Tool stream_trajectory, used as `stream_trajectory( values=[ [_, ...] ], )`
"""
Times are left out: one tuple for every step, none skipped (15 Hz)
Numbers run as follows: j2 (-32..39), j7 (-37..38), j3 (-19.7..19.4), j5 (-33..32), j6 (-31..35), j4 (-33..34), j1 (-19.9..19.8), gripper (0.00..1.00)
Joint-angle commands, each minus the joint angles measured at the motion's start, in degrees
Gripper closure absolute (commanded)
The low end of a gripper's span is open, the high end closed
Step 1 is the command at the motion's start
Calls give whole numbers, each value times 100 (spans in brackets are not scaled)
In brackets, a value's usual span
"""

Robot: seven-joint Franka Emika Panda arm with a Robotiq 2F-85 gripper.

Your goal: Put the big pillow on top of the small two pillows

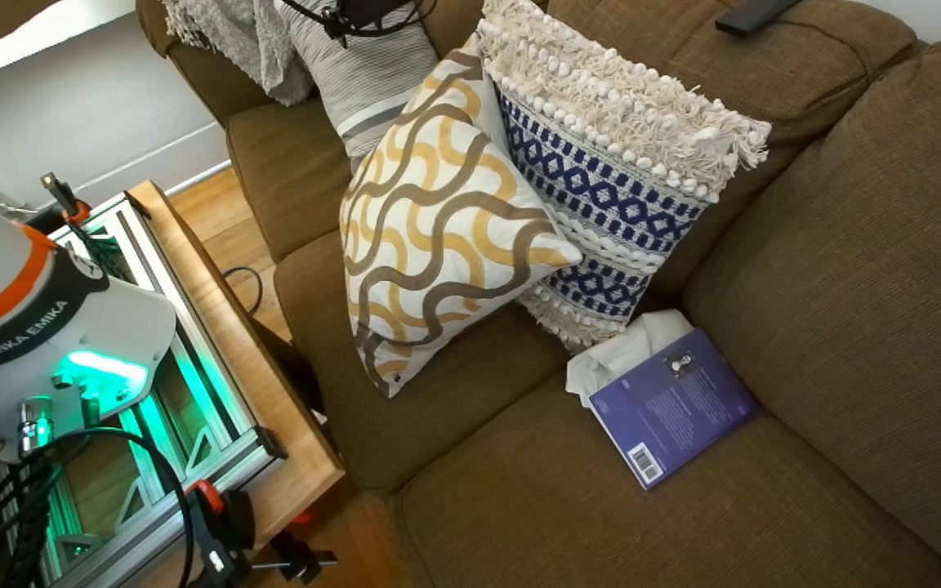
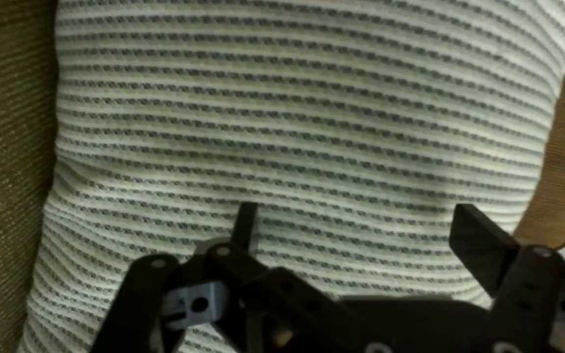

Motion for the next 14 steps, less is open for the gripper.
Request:
stream_trajectory(
  values=[
    [931,-180,-6,-2,-187,1335,321,0],
    [1115,-245,41,2,-308,1609,394,0],
    [1282,-287,49,-3,-416,1881,485,0],
    [1437,-341,70,5,-554,2142,570,0],
    [1559,-370,66,9,-688,2373,645,0],
    [1675,-388,67,23,-842,2590,704,0],
    [1774,-406,68,33,-986,2794,753,25],
    [1856,-407,54,33,-1106,2967,800,25],
    [1362,-432,-187,340,-883,2261,744,32],
    [1393,-434,-218,390,-892,2346,768,41],
    [1371,-447,-241,468,-870,2334,762,48],
    [1348,-448,-272,536,-849,2323,761,57],
    [1330,-461,-293,605,-832,2315,755,63],
    [1416,-477,-263,646,-883,2490,762,69]
  ],
)
